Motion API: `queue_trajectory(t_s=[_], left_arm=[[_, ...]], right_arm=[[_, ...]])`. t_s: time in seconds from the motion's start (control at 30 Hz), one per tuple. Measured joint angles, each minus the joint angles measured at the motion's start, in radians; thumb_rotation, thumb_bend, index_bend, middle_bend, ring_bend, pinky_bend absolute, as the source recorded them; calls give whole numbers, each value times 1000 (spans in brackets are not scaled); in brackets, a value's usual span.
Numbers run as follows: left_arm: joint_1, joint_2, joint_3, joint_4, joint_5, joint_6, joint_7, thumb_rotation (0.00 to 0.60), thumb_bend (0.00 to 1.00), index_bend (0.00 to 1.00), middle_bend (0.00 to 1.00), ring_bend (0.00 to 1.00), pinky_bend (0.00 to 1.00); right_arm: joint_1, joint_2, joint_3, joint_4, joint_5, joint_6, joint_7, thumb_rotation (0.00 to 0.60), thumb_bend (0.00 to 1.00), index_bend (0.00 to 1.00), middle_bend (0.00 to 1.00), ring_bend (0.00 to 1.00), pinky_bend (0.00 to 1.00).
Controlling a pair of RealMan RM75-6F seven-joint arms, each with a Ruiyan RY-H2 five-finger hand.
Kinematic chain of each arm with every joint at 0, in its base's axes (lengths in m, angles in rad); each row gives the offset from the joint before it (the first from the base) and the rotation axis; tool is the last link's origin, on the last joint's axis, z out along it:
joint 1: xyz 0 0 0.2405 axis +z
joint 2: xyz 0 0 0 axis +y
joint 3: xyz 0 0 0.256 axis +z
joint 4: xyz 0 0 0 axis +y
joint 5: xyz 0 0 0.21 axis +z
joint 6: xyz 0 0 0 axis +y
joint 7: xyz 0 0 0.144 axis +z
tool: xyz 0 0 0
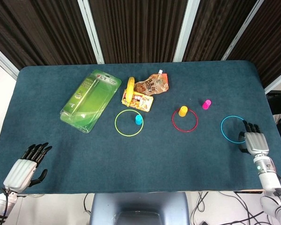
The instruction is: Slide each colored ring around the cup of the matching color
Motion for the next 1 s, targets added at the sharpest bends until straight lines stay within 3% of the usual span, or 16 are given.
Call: queue_trajectory(t_s=[0.8,1.0], left_arm=[[1,1,-1,0,1,5,-2,600,463,0,0,0,0],[1,2,0,0,3,6,-4,600,463,0,0,0,0]], right_arm=[[-2,-16,-3,18,-4,-11,3,600,467,734,129,0,0],[-3,-16,-2,15,-4,-7,5,600,515,779,131,0,0]])
